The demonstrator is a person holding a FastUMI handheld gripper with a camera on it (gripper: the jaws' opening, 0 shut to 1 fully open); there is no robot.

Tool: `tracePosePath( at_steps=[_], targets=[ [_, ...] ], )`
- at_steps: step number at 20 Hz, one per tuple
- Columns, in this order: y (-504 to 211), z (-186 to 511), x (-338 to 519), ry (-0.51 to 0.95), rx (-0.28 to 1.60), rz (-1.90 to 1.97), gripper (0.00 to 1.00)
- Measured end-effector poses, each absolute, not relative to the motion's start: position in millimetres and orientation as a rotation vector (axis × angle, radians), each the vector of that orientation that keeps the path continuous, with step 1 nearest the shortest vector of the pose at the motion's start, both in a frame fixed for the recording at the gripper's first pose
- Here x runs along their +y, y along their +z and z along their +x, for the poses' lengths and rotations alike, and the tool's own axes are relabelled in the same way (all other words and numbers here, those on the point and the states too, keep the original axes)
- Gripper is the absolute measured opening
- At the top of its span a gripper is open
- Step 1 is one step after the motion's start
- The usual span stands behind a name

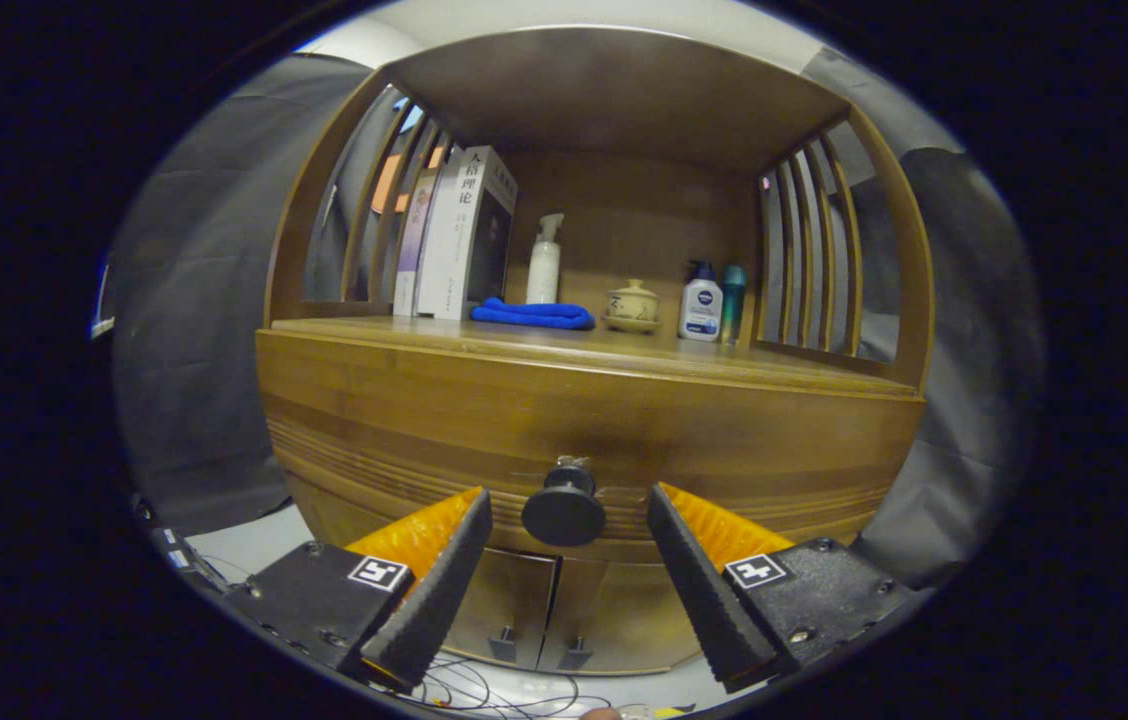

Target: Pull open the drawer, take out the items inside it, and place them on the countertop above the cabinet.

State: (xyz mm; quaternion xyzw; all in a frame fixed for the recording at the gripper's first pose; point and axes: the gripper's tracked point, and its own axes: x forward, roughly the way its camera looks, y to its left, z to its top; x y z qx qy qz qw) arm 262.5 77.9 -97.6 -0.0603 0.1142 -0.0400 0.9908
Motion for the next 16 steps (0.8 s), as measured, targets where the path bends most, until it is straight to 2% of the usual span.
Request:
tracePosePath(
  at_steps=[10,16],
  targets=[
    [-101.4,272.3,81.1,-0.079,0.248,-0.070,0.46],
    [-102.9,271.0,81.5,-0.074,0.277,-0.087,0.37]
  ],
)
